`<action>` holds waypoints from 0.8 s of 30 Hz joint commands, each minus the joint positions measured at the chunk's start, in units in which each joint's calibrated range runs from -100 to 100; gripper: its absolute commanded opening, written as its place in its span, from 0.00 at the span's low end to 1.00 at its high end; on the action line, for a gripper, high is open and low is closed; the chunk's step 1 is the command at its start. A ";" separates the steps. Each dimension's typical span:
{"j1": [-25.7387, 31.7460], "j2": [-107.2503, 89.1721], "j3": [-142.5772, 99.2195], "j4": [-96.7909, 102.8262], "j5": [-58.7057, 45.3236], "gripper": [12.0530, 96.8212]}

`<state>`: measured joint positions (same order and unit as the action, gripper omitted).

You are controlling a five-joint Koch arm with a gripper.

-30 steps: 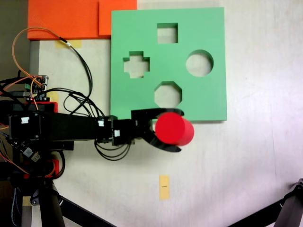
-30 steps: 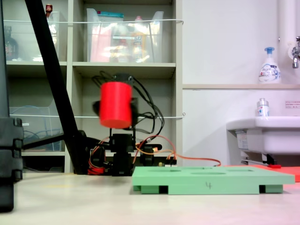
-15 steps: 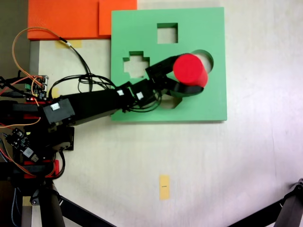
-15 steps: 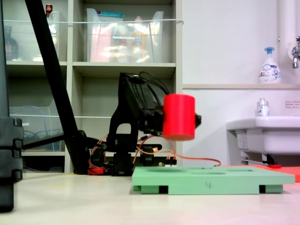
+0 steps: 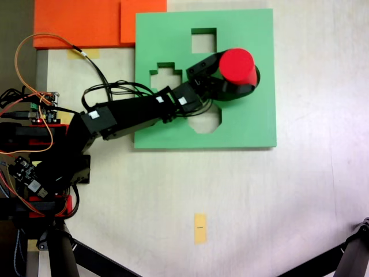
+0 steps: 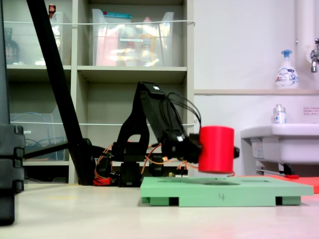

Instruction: Put the cylinder block into the corresponding hole

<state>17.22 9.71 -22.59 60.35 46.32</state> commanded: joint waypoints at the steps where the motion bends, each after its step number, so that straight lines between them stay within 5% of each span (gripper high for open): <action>1: 0.20 -0.22 5.74 0.75 -0.68 0.25; 24: -0.29 15.01 13.61 1.42 -0.63 0.26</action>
<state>17.17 25.44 -12.40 60.45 46.32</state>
